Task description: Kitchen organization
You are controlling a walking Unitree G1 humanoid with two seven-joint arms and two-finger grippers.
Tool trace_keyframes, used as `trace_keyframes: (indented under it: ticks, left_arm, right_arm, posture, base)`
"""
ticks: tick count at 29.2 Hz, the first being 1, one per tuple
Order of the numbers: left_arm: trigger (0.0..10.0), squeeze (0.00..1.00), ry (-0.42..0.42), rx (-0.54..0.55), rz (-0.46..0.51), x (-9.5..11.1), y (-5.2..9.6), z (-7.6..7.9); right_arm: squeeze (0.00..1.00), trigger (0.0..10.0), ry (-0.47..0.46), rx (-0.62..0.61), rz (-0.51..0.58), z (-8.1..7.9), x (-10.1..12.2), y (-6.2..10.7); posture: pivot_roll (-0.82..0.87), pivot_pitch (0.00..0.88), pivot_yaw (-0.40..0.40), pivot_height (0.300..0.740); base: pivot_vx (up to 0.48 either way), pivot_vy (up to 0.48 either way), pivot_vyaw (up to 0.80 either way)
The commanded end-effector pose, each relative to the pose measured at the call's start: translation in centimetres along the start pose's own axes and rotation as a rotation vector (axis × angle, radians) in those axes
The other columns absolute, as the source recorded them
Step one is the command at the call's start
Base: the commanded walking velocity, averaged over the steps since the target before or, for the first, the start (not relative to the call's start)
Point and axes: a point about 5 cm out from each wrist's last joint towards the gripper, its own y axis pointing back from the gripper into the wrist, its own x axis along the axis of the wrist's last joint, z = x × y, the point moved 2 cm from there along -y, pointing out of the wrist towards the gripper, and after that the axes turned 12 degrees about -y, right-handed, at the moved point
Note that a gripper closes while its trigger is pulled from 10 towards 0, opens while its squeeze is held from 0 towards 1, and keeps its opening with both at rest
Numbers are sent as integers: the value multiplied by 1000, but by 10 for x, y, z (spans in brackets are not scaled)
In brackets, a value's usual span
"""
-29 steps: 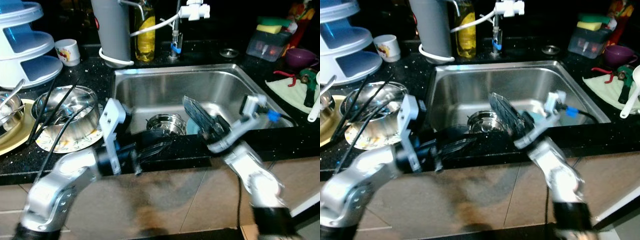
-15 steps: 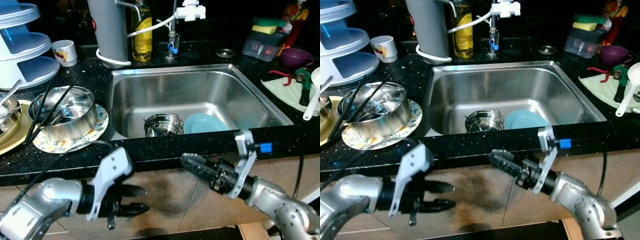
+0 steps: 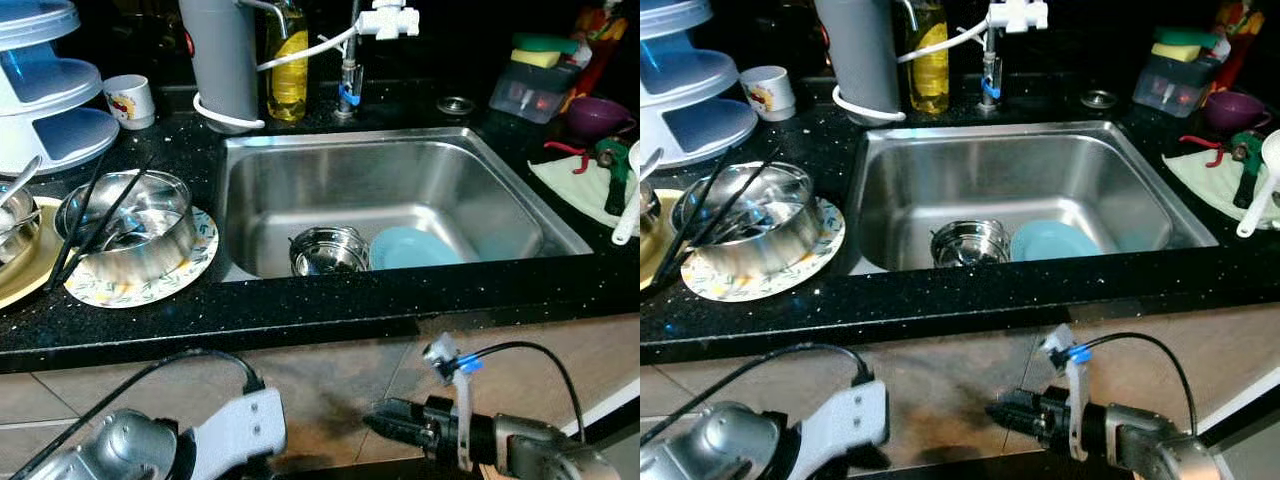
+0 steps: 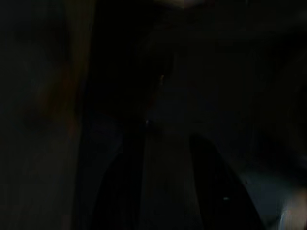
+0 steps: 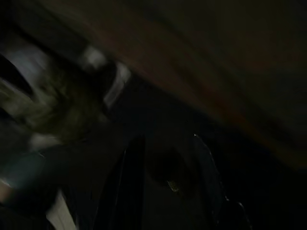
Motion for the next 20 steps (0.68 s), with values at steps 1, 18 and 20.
trace_keyframes:
  ticks: [1, 18, 20]
  left_arm:
    - [10000, 0, 30, 43, -120, -19, -9, 2]
    - [10000, 0, 634, 443, -277, -100, -96, 18]
    - [10000, 0, 685, 519, -289, -113, -102, 21]
  right_arm:
    - [0, 10000, 15, -86, -68, 11, -20, -6]
    - [0, 10000, -24, -510, -147, 38, -97, -54]
    - [0, 10000, -50, -537, -160, 34, -111, -61]
  posture:
    - [-24, 168, -16, 740]
    - [-27, 167, -20, 740]
    - [-28, 167, -26, 740]
  base:
    - [0, 0, 0]
    - [0, 0, 0]
    - [0, 0, 0]
